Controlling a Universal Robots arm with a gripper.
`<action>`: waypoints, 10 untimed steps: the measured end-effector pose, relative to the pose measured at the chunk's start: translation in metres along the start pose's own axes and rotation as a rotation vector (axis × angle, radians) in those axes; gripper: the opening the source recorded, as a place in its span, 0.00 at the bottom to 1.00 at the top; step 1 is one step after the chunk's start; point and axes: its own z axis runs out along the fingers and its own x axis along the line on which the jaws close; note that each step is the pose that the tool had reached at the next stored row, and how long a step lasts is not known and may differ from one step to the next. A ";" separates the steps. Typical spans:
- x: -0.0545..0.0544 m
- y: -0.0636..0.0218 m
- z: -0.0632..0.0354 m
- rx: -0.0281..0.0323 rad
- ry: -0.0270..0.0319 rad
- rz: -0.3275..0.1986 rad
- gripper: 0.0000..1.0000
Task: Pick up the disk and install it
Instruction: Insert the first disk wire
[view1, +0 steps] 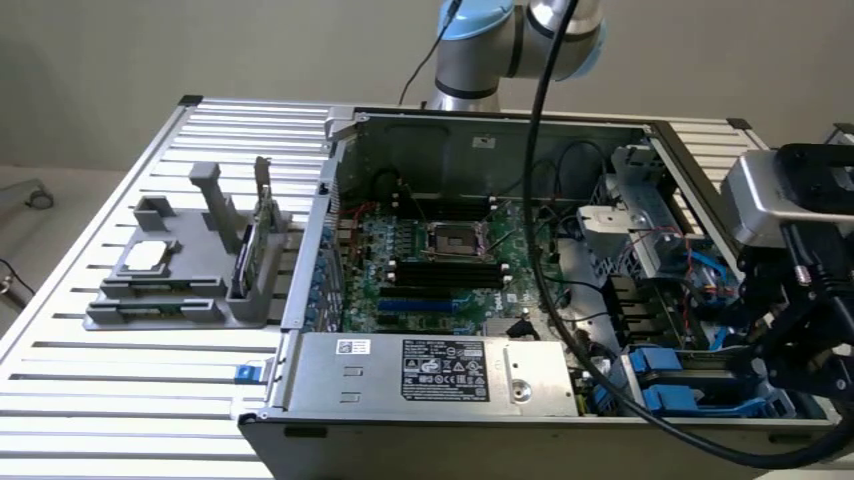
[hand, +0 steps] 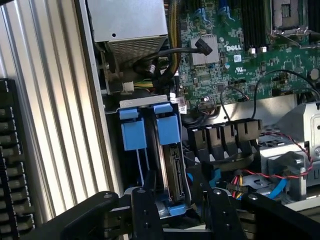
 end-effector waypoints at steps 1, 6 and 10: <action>0.000 0.0000 -0.0009 0.0021 0.0004 0.014 0.43; -0.001 -0.0001 -0.0051 0.0124 0.0021 0.084 0.43; -0.001 -0.0002 -0.0086 0.0208 0.0036 0.141 0.43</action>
